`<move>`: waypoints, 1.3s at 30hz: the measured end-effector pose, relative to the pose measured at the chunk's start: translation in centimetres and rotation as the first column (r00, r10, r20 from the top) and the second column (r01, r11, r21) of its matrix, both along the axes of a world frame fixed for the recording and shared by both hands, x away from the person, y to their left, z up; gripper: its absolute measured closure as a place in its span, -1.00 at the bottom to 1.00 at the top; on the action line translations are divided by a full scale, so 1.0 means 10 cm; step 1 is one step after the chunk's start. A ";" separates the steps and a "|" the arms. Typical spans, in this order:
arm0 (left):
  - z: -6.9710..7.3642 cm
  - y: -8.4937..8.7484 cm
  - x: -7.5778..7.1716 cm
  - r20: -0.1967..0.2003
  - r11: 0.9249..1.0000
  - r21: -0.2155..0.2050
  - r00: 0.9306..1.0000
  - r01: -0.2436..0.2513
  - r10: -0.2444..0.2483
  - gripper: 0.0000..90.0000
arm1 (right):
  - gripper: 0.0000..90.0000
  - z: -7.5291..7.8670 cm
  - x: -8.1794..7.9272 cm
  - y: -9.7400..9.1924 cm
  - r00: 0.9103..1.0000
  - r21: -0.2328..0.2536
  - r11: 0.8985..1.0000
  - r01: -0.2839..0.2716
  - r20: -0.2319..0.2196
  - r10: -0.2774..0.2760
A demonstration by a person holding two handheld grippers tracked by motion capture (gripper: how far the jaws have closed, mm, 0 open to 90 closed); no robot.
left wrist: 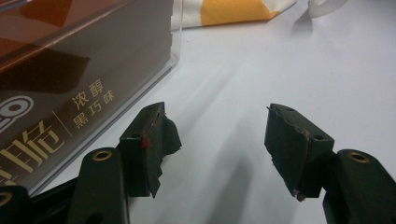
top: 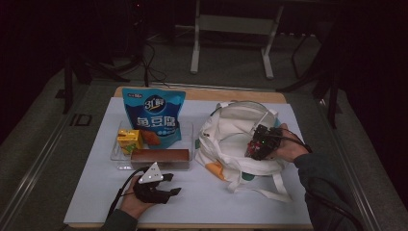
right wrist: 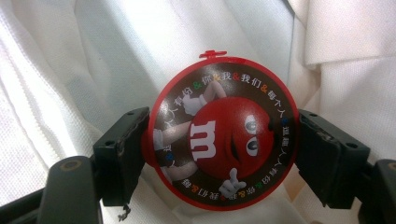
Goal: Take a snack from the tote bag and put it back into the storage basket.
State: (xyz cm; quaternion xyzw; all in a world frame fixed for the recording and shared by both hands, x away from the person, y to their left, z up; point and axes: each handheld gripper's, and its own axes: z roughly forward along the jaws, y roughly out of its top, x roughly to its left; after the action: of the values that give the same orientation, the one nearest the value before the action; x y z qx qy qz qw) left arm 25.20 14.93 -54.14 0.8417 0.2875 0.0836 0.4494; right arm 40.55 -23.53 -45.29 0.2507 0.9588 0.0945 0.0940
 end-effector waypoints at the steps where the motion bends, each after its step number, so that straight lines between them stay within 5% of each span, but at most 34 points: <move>1: 0.00 0.00 0.00 0.000 1.000 0.000 1.000 0.000 0.000 -0.13 | -0.48 0.00 0.00 0.00 1.000 0.000 1.000 0.001 0.000 -0.001; 12: 0.00 0.00 0.00 0.000 1.000 0.000 1.000 0.000 0.000 -0.13 | -0.47 0.03 -0.02 -0.02 1.000 0.030 1.000 0.000 -0.023 0.000; 39: 0.00 0.00 0.00 -0.001 1.000 0.002 1.000 0.001 -0.001 -0.13 | -0.47 0.25 -0.04 -0.06 0.999 0.074 0.997 -0.015 0.041 0.012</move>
State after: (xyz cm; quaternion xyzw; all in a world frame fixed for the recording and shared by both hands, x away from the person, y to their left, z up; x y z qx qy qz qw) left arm 25.21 14.93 -54.14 0.8424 0.2870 0.0833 0.4483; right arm 40.17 -24.11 -42.77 0.2454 0.9543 0.1358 0.1035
